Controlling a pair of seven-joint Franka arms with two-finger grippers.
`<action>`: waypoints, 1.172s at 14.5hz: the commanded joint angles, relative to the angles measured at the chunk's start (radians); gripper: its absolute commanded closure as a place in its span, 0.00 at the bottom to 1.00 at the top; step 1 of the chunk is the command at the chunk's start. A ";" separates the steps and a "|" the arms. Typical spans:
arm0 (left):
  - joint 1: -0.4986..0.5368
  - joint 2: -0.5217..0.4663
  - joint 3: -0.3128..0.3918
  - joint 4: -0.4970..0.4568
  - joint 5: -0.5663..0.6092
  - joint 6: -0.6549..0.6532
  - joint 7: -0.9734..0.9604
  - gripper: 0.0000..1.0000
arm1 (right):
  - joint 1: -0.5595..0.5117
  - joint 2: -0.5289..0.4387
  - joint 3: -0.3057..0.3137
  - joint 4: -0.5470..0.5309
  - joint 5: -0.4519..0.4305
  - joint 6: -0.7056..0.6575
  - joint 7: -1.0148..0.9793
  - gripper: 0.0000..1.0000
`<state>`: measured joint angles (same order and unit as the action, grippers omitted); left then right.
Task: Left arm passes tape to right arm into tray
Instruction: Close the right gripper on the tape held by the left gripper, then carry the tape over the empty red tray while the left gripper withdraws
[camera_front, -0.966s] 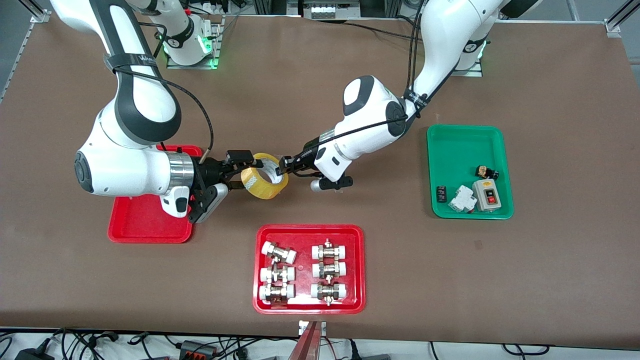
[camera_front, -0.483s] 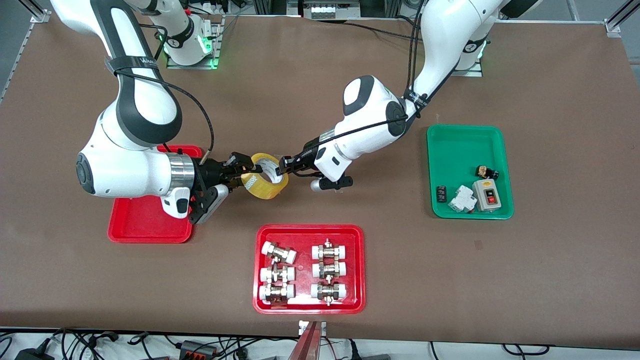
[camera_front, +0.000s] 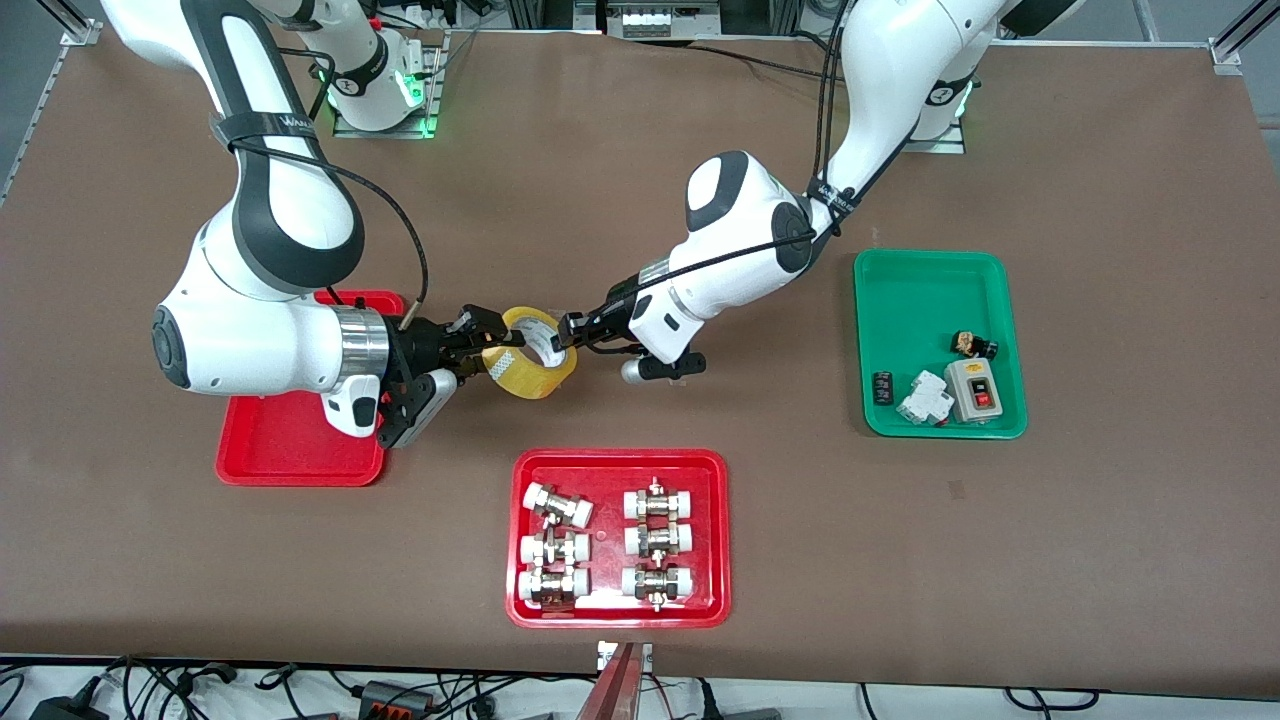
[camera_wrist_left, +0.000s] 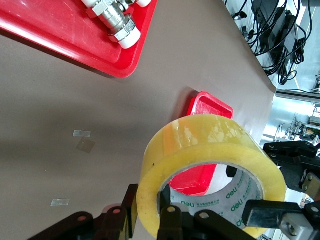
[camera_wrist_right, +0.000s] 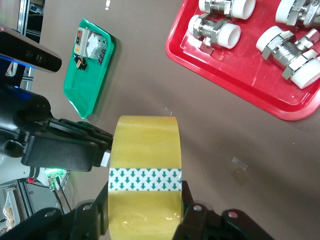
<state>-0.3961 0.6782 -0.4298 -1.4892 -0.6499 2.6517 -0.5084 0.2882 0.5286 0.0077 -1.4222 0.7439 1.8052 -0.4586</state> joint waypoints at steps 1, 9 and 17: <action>-0.012 0.000 0.022 0.026 0.149 0.004 0.001 0.00 | 0.006 0.004 -0.005 0.012 0.009 -0.001 -0.018 0.61; 0.196 -0.120 0.013 0.038 0.203 -0.356 0.007 0.00 | 0.006 0.004 -0.005 0.014 -0.018 -0.003 -0.025 0.61; 0.408 -0.345 0.017 0.073 0.611 -1.143 0.055 0.00 | -0.085 0.005 -0.046 -0.006 -0.086 -0.016 -0.008 0.62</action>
<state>-0.0032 0.4016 -0.4096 -1.4011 -0.1359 1.6096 -0.4945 0.2760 0.5350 -0.0302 -1.4283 0.6617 1.8149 -0.4668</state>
